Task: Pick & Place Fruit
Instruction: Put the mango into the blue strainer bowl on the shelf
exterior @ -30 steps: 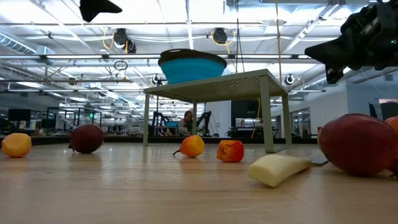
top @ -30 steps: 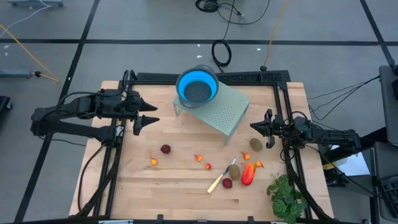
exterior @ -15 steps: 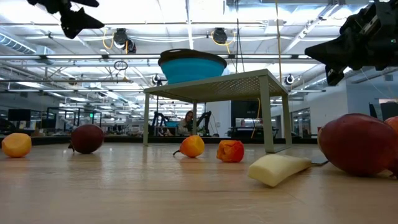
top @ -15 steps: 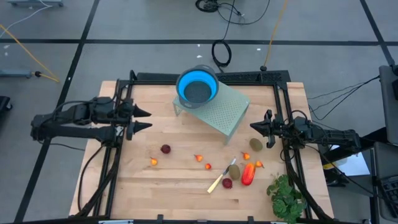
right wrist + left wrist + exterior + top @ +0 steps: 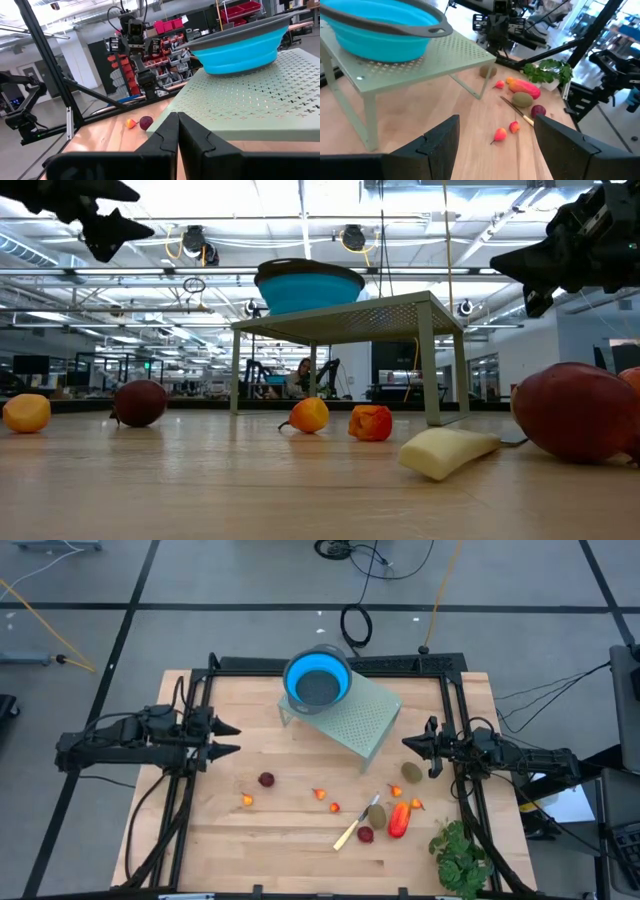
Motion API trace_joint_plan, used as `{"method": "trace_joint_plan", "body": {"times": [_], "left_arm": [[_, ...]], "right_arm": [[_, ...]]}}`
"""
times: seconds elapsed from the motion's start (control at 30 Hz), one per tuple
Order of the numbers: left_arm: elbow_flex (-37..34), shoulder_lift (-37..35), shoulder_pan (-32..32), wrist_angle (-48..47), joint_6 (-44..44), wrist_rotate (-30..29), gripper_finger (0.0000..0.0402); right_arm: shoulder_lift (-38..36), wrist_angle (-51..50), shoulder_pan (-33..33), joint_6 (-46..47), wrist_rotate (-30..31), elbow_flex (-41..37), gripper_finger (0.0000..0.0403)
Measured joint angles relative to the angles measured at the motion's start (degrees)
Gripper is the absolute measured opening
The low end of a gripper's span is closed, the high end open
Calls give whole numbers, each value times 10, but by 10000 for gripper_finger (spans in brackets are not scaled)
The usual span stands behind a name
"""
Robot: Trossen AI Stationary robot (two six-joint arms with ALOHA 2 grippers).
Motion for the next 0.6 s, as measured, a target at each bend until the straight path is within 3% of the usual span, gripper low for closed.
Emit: {"method": "trace_joint_plan", "body": {"times": [0.6], "left_arm": [[-98,-124,0,35,8,-28,257]], "right_arm": [[0,2,0,9,0,0,0]]}}
